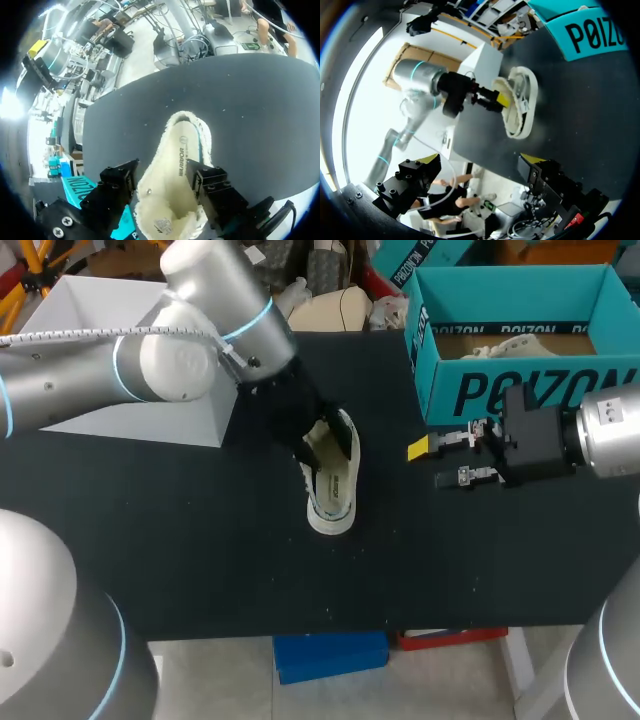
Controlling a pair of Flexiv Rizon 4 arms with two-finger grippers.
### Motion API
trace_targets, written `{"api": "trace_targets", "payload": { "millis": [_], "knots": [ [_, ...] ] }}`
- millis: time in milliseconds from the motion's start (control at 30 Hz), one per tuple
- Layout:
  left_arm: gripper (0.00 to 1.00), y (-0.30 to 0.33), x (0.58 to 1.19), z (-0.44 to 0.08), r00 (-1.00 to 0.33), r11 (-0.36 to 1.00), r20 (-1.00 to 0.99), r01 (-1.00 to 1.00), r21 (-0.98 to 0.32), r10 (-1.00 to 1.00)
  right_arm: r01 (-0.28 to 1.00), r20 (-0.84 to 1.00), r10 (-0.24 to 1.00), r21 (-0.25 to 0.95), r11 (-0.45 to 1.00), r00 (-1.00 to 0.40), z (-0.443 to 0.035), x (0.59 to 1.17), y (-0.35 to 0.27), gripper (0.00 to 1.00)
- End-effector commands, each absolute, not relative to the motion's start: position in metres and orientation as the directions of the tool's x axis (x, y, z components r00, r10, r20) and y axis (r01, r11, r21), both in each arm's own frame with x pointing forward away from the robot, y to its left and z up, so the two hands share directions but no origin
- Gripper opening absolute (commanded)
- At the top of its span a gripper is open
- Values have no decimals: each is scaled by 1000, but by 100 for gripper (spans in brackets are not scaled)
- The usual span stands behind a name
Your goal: Take the shoe out of the shoebox, open the shoe tongue, remove and reinsert the insole, then place the shoe into the shoebox
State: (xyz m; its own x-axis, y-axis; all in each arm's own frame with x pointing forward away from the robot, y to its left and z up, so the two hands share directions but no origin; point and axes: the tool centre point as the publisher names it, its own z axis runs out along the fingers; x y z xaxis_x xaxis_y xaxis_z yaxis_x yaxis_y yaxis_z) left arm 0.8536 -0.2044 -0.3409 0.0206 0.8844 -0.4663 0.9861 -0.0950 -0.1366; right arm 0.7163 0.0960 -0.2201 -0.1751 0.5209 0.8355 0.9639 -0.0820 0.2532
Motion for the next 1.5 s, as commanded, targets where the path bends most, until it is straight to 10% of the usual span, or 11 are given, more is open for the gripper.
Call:
{"api": "trace_targets", "payload": {
  "millis": [33, 1033, 1500],
  "knots": [
    [0, -203, 840, -334, 106, -106, -278, 994, 17, 955, 964, 835, 523, 252, -82, -174, -220, 716, 97, 100],
    [0, -191, 824, -422, 79, -98, -157, 989, -113, 984, 964, 835, 523, 252, -82, -174, -220, 716, 97, 100],
    [0, -201, 840, -323, -178, 35, -506, 960, -278, 844, 964, 835, 523, 252, -82, -174, -220, 716, 97, 100]
  ]
}}
